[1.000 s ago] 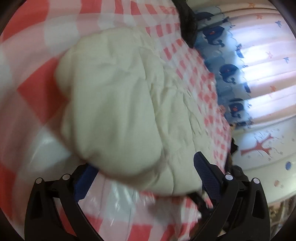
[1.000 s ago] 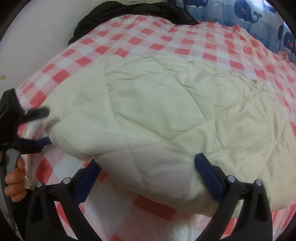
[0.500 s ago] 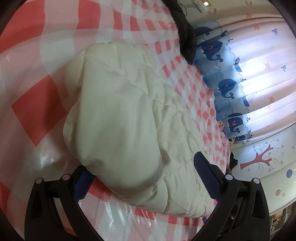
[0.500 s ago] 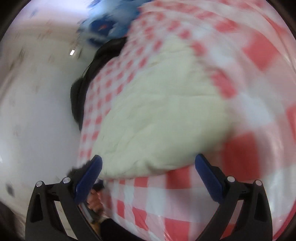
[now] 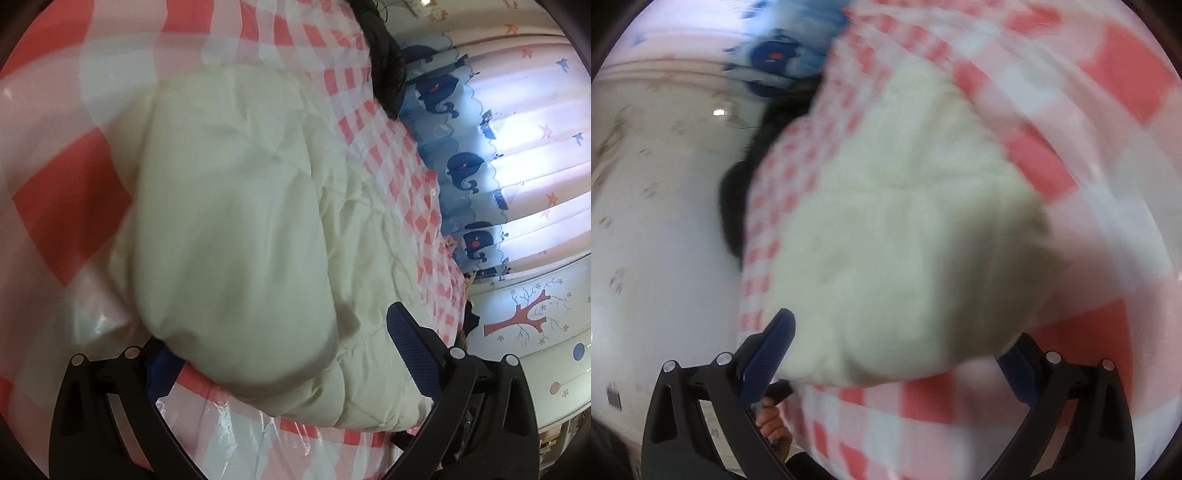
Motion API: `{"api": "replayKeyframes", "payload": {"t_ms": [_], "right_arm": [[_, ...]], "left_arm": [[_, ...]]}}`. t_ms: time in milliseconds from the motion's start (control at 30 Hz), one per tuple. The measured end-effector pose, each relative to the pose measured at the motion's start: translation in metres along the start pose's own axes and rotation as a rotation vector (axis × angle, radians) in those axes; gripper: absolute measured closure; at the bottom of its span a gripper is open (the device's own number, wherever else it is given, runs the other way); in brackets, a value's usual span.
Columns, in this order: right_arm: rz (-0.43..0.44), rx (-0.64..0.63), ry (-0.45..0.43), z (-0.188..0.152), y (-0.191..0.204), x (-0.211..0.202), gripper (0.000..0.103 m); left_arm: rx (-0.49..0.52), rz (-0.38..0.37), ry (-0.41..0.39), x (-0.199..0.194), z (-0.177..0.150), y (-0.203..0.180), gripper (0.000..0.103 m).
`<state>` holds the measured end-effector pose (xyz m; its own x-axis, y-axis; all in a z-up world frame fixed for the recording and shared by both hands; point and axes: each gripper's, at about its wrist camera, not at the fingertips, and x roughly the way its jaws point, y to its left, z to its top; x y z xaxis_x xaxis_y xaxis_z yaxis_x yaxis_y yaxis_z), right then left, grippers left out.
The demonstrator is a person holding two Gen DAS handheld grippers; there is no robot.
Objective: Fold large clothes
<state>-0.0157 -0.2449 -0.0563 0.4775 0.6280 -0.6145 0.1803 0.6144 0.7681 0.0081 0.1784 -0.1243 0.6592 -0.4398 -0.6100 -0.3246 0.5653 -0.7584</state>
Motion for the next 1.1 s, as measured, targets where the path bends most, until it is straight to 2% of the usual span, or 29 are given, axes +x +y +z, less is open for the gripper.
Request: {"api": "replayKeyframes", "payload": {"t_ms": [167, 367, 400, 500, 633, 667, 833, 867, 900, 933, 1000, 1033, 1067, 1100], "right_arm": [[0.113, 0.119, -0.04, 0.013, -0.03, -0.002, 0.006], [0.092, 0.115, 0.029, 0.017, -0.027, 0.002, 0.006], [0.117, 0.121, 0.001, 0.016, -0.022, -0.005, 0.007], [0.117, 0.046, -0.046, 0.016, -0.003, -0.014, 0.006], [0.117, 0.144, 0.023, 0.02, -0.033, 0.008, 0.007], [0.139, 0.159, 0.009, 0.02, -0.04, 0.007, 0.007], [0.106, 0.113, 0.063, 0.019, -0.032, 0.012, 0.007], [0.106, 0.12, 0.064, 0.02, -0.032, 0.011, 0.011], [0.109, 0.13, 0.056, 0.021, -0.031, 0.008, 0.039], [0.071, 0.136, 0.043, 0.022, -0.03, 0.005, 0.046], [0.057, 0.092, 0.015, 0.023, -0.021, -0.001, 0.056], [0.035, 0.056, 0.005, 0.022, -0.013, -0.003, 0.057], [0.018, 0.024, -0.003, 0.02, -0.007, -0.005, 0.06], [0.011, -0.003, -0.013, 0.019, -0.001, -0.008, 0.062]], "left_arm": [[-0.042, -0.029, -0.015, 0.002, 0.004, 0.004, 0.008], [-0.006, -0.011, -0.009, 0.006, 0.002, -0.001, 0.008], [-0.01, -0.016, -0.008, 0.006, 0.002, -0.001, 0.008], [-0.039, -0.033, 0.001, 0.007, 0.005, 0.005, 0.008], [-0.058, -0.039, 0.009, 0.009, 0.006, 0.008, 0.008], [-0.057, -0.036, 0.01, 0.01, 0.006, 0.008, 0.008], [-0.046, -0.022, 0.01, 0.013, 0.004, 0.004, 0.008], [-0.041, -0.023, 0.009, 0.013, 0.004, 0.003, 0.008], [-0.037, -0.024, 0.009, 0.014, 0.005, 0.003, 0.008], [-0.035, -0.025, 0.01, 0.014, 0.005, 0.003, 0.01], [-0.029, -0.007, 0.008, 0.014, 0.006, 0.003, 0.026], [-0.024, -0.002, 0.015, 0.014, 0.006, 0.004, 0.036], [-0.022, -0.006, 0.019, 0.015, 0.007, 0.006, 0.047], [-0.018, -0.029, 0.015, 0.013, 0.008, 0.005, 0.054]]}}
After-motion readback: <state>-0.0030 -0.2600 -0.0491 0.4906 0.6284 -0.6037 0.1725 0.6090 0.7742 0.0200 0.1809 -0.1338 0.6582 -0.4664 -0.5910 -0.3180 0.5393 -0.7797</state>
